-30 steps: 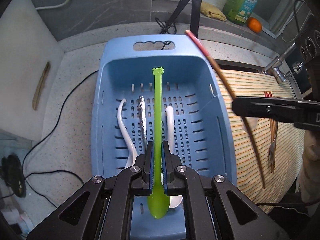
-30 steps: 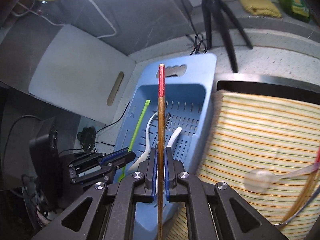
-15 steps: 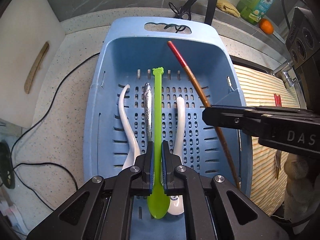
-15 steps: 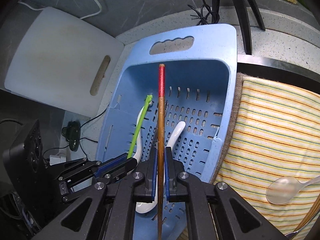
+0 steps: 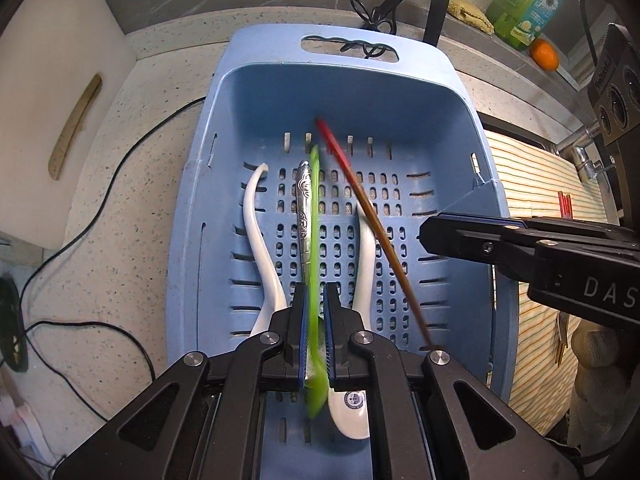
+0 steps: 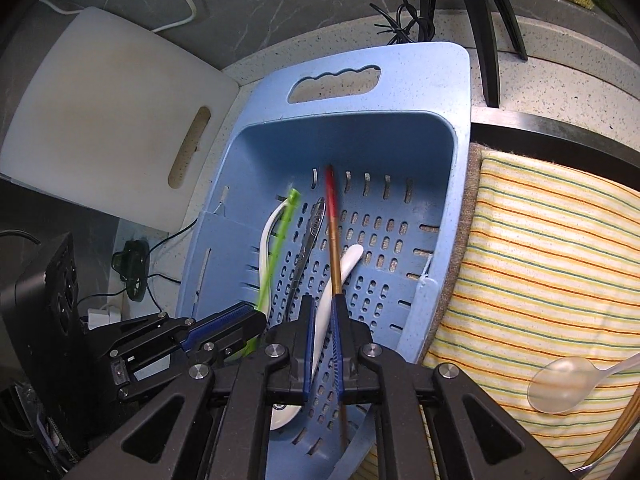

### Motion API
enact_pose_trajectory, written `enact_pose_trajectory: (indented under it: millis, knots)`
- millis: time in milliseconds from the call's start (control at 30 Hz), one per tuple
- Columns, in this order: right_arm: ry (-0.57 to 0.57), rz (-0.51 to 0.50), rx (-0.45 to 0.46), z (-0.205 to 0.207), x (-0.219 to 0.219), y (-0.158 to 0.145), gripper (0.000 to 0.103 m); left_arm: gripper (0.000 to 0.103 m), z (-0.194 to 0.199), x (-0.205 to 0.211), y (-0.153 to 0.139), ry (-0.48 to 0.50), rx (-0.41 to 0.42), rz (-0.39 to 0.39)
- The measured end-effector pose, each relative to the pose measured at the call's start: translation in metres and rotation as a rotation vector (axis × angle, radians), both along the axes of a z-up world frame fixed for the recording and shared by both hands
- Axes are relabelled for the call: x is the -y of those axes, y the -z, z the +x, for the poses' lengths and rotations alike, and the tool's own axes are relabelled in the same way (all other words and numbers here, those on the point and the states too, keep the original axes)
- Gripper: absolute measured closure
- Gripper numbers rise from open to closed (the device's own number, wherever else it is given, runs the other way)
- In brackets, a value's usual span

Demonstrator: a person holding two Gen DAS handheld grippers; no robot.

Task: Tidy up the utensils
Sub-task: 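Open both grippers to drop the green spoon and chopstick into the basket, then move the right gripper back over the mat to the metal fork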

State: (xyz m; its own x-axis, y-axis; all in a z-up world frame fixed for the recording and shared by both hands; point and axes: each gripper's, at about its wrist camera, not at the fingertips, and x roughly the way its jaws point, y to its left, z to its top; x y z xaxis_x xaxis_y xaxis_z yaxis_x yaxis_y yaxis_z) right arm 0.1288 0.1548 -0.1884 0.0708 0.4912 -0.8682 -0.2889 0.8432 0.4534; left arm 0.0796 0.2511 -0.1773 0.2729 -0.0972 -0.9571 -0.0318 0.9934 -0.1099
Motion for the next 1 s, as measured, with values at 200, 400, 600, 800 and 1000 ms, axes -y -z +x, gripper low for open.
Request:
enact_pose_trajectory:
  millis: [200, 400, 600, 800, 1000]
  knots:
    - [-0.012, 0.014, 0.024, -0.005, 0.007, -0.013, 0.094, 0.096, -0.004, 0.003, -0.007, -0.003, 0.008, 0.01]
    - [-0.032, 0.039, 0.052, -0.013, 0.024, -0.034, 0.093, 0.095, -0.013, 0.013, -0.024, -0.004, 0.046, 0.027]
    - [-0.029, 0.074, 0.075, -0.02, 0.062, -0.053, 0.084, 0.09, -0.027, 0.036, -0.047, 0.017, 0.098, 0.05]
    - [-0.003, 0.093, 0.117, -0.024, 0.118, -0.072, 0.077, 0.09, -0.038, 0.069, -0.064, 0.05, 0.141, 0.044]
    - [0.088, 0.099, 0.116, -0.026, 0.186, -0.074, 0.077, 0.09, -0.041, 0.11, -0.067, 0.132, 0.149, 0.031]
